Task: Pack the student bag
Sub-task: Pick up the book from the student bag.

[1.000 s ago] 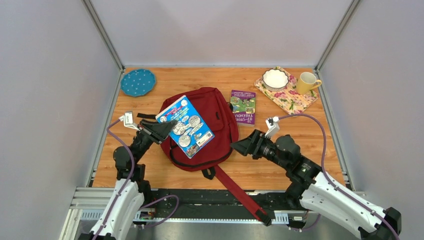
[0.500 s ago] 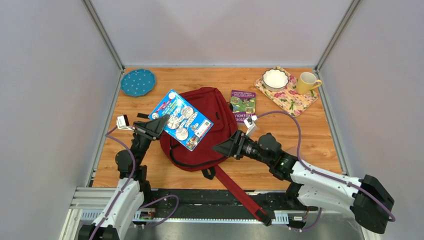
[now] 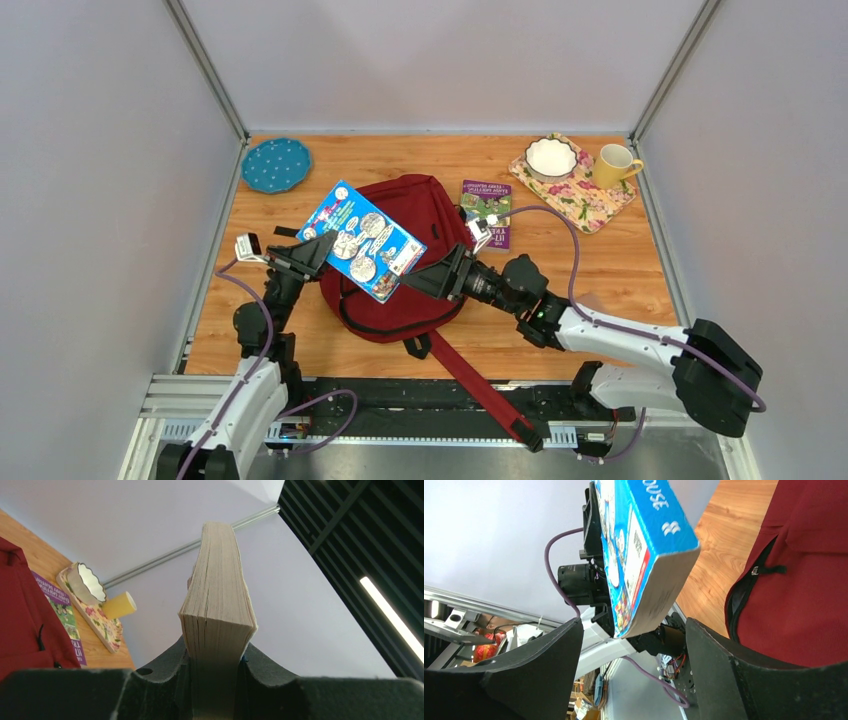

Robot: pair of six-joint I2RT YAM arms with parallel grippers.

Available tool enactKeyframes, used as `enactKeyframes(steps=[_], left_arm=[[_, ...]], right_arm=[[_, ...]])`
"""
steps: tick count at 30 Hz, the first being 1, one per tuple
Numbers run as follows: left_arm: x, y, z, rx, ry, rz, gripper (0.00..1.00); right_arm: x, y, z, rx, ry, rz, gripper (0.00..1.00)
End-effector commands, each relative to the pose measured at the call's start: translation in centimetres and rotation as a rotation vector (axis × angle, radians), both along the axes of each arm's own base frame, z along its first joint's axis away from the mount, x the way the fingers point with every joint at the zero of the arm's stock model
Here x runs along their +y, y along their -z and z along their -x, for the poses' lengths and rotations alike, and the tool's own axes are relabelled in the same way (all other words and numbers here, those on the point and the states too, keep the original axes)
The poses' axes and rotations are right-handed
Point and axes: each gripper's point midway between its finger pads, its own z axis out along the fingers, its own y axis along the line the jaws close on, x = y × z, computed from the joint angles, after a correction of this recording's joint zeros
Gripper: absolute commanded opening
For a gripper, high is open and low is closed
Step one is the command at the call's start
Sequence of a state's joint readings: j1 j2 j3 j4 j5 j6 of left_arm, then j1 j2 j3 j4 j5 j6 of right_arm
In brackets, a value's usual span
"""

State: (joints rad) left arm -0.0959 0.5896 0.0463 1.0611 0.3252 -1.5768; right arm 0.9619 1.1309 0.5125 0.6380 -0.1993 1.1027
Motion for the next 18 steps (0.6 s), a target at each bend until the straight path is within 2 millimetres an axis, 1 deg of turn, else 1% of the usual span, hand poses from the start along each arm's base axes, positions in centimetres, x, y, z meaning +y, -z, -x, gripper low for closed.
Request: enactKeyframes(steps=[1,2,4,5,7,10,12,13,14,16,17,18], left_arm=[[0.4,-3.1,1.7,-0.101,0.04,0.11,0.0],[0.4,-3.2,1.8,-0.104,0.044,0.118,0.0],[0.3,-3.4,2.1,-0.112,0.063,0.134,0.0],[0.1,-3.4,2.1,-0.114,0.073,0.133,0.0],[0.0,-3.6,2.2,-0.117,0.089,0.138,0.0],[-0.1,-3.6,2.4,-0.119,0.104,0.163,0.0],[-0.2,-3.4,2.4,-0.113,0.114,0.173,0.0],[-0.3,-3.3,2.3,-0.106,0.121,0.176,0.0],[-0.5,-3.1,2.4,-0.098,0.133,0.178,0.0],[-0.6,-2.9,2.4,-0.093,0.141,0.176,0.0],[-0.7,-2.7,2.3,-0.085,0.144,0.175,0.0],[-0.7,-2.5,2.3,-0.08,0.147,0.172,0.0]], right_arm=[[1.0,-2.6,-1.4,-0.051,0.043,-0.056,0.78],[1.2,-2.4,-1.5,-0.053,0.043,-0.052,0.78],[1.6,-2.8,-1.8,-0.071,0.043,-0.057,0.78],[1.9,-2.5,-2.1,-0.079,0.046,-0.047,0.78],[2.2,-2.7,-2.4,-0.086,0.045,-0.046,0.78],[3.1,-3.7,-2.5,-0.105,0.024,-0.075,0.77],[3.6,-4.0,-2.6,-0.101,0.01,-0.093,0.65],[3.8,-3.7,-2.7,-0.095,0.009,-0.095,0.6],[3.9,-4.3,-2.7,-0.106,0.007,-0.123,0.53],[3.8,-4.0,-2.7,-0.09,0.005,-0.142,0.42],[3.6,-4.5,-2.5,-0.103,0.004,-0.169,0.24],[3.4,-4.0,-2.5,-0.095,0.006,-0.169,0.15]])
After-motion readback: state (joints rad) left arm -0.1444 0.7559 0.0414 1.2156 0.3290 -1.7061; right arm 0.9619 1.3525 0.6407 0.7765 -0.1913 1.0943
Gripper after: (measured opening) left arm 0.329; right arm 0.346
